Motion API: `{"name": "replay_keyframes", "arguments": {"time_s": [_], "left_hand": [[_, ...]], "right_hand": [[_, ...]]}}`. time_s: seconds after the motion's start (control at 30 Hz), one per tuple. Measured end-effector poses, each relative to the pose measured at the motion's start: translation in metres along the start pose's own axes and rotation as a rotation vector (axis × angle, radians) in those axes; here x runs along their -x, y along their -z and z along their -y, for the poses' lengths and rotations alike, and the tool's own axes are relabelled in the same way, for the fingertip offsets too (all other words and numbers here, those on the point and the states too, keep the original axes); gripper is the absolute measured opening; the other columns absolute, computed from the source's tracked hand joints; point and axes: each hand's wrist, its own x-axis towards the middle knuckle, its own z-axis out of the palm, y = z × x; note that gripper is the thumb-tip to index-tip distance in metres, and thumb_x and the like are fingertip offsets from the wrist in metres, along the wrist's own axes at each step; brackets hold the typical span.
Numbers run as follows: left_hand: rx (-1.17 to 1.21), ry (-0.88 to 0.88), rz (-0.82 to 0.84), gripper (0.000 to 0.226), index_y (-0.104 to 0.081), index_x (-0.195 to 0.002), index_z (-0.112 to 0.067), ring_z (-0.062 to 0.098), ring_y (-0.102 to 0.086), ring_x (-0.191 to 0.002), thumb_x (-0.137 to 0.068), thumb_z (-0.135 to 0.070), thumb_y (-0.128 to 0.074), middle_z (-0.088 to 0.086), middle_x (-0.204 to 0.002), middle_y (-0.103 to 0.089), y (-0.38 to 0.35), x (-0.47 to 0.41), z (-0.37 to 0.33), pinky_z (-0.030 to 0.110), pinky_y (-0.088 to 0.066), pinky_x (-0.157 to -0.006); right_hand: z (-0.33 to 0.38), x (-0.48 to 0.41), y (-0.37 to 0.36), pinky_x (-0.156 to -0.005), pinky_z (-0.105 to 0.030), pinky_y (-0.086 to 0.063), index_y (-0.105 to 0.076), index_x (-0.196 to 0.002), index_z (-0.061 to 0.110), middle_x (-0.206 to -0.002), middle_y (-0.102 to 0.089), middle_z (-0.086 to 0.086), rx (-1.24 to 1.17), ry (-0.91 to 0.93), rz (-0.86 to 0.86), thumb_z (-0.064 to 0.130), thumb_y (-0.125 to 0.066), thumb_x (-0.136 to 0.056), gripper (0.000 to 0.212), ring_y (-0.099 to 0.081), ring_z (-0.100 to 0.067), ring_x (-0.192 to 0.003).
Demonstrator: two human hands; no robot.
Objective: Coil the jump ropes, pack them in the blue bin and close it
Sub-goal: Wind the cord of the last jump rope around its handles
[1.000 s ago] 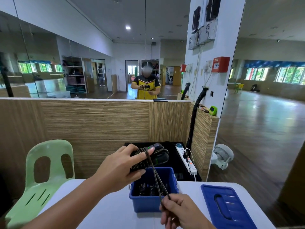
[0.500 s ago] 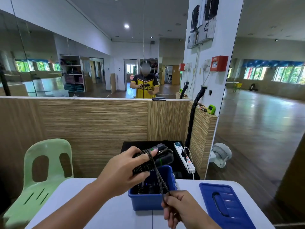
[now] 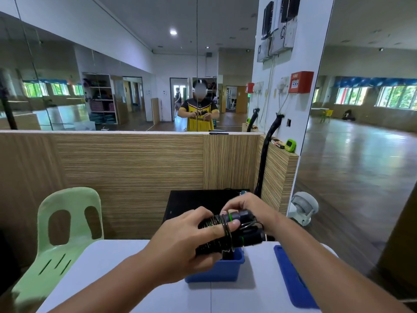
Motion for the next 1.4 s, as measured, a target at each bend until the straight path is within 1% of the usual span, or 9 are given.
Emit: {"name": "replay_keyframes", "arguments": {"time_s": [0.13,0.3,0.4,0.7,0.83,0.93,1.1,1.2,1.4], "left_hand": [[-0.027,-0.041,-0.002,0.068,-0.048,-0.146,-0.053,0.014,-0.06,-0.088,-0.081,-0.051,-0.068,-0.004,-0.116,-0.061,-0.002,0.003,0.002,0.019,-0.047,-0.062],[-0.042,-0.009,0.038,0.071,-0.038,-0.149,-0.057,0.014,-0.06,-0.091,-0.084,-0.055,-0.065,-0.005,-0.118,-0.057,-0.008,0.012,0.008,0.027,-0.055,-0.055],[-0.047,0.033,0.054,0.073,-0.034,-0.15,-0.06,0.011,-0.059,-0.092,-0.084,-0.056,-0.064,-0.008,-0.118,-0.054,-0.008,0.014,0.011,0.025,-0.054,-0.055],[0.001,0.11,0.106,0.062,-0.043,-0.139,-0.06,0.007,-0.054,-0.082,-0.081,-0.056,-0.066,-0.007,-0.128,-0.048,-0.015,0.022,0.001,0.021,-0.049,-0.054],[-0.024,0.106,0.146,0.04,-0.052,-0.12,-0.053,0.01,-0.058,-0.087,-0.082,-0.055,-0.063,-0.008,-0.13,-0.046,-0.015,0.02,-0.003,0.025,-0.05,-0.051],[-0.086,0.094,0.184,0.043,-0.052,-0.122,-0.055,0.01,-0.057,-0.085,-0.08,-0.057,-0.058,-0.01,-0.129,-0.049,-0.017,0.017,-0.004,0.025,-0.049,-0.047],[-0.151,0.083,0.226,0.041,-0.056,-0.116,-0.052,0.017,-0.053,-0.073,-0.075,-0.053,-0.057,-0.009,-0.123,-0.054,-0.025,0.013,-0.008,0.03,-0.047,-0.04],[-0.17,0.051,0.251,0.036,-0.057,-0.107,-0.047,0.017,-0.051,-0.068,-0.07,-0.05,-0.057,-0.01,-0.118,-0.057,-0.031,0.011,-0.007,0.028,-0.044,-0.04],[-0.212,0.021,0.325,0.039,-0.066,-0.097,-0.046,0.018,-0.051,-0.064,-0.058,-0.044,-0.072,-0.011,-0.106,-0.058,-0.045,0.006,-0.008,0.028,-0.029,-0.042]], "right_hand": [[0.036,-0.012,0.015,-0.065,-0.014,-0.048,-0.078,-0.085,0.022,-0.069,-0.071,0.016,0.257,0.083,0.066,0.017,-0.074,-0.092,0.01,-0.065,0.003,-0.066],[0.064,-0.01,0.02,-0.066,-0.036,-0.063,-0.078,-0.087,0.026,-0.086,-0.072,0.008,0.468,0.178,0.07,0.024,-0.075,-0.09,0.004,-0.072,-0.015,-0.072],[0.068,-0.001,0.019,-0.074,-0.027,-0.058,-0.075,-0.087,0.026,-0.087,-0.068,0.013,0.581,0.236,0.051,0.025,-0.075,-0.089,0.002,-0.068,-0.006,-0.082],[0.056,0.036,-0.008,-0.07,-0.018,-0.044,-0.067,-0.084,0.028,-0.089,-0.055,0.014,0.624,0.235,-0.028,0.029,-0.065,-0.087,0.003,-0.056,-0.005,-0.083],[0.053,0.048,-0.024,-0.069,-0.024,-0.045,-0.066,-0.083,0.025,-0.085,-0.053,0.011,0.691,0.203,-0.141,0.05,-0.06,-0.088,0.026,-0.052,-0.007,-0.077],[0.059,0.052,-0.035,-0.07,-0.029,-0.048,-0.066,-0.085,0.024,-0.086,-0.053,0.008,0.816,0.106,-0.168,0.059,-0.054,-0.092,0.039,-0.053,-0.01,-0.075],[0.067,0.045,-0.043,-0.058,-0.035,-0.049,-0.06,-0.065,0.016,-0.069,-0.059,-0.003,0.88,-0.1,-0.133,0.043,-0.054,-0.09,0.037,-0.057,-0.018,-0.062],[0.072,0.036,-0.043,-0.046,-0.028,-0.032,-0.043,-0.055,0.02,-0.054,-0.043,0.0,0.885,-0.225,-0.047,0.034,-0.059,-0.088,0.04,-0.042,-0.016,-0.049],[0.075,0.013,-0.047,-0.046,-0.026,-0.03,-0.039,-0.062,0.019,-0.062,-0.045,-0.001,0.945,-0.351,0.124,0.018,-0.065,-0.086,0.036,-0.041,-0.015,-0.052]]}}
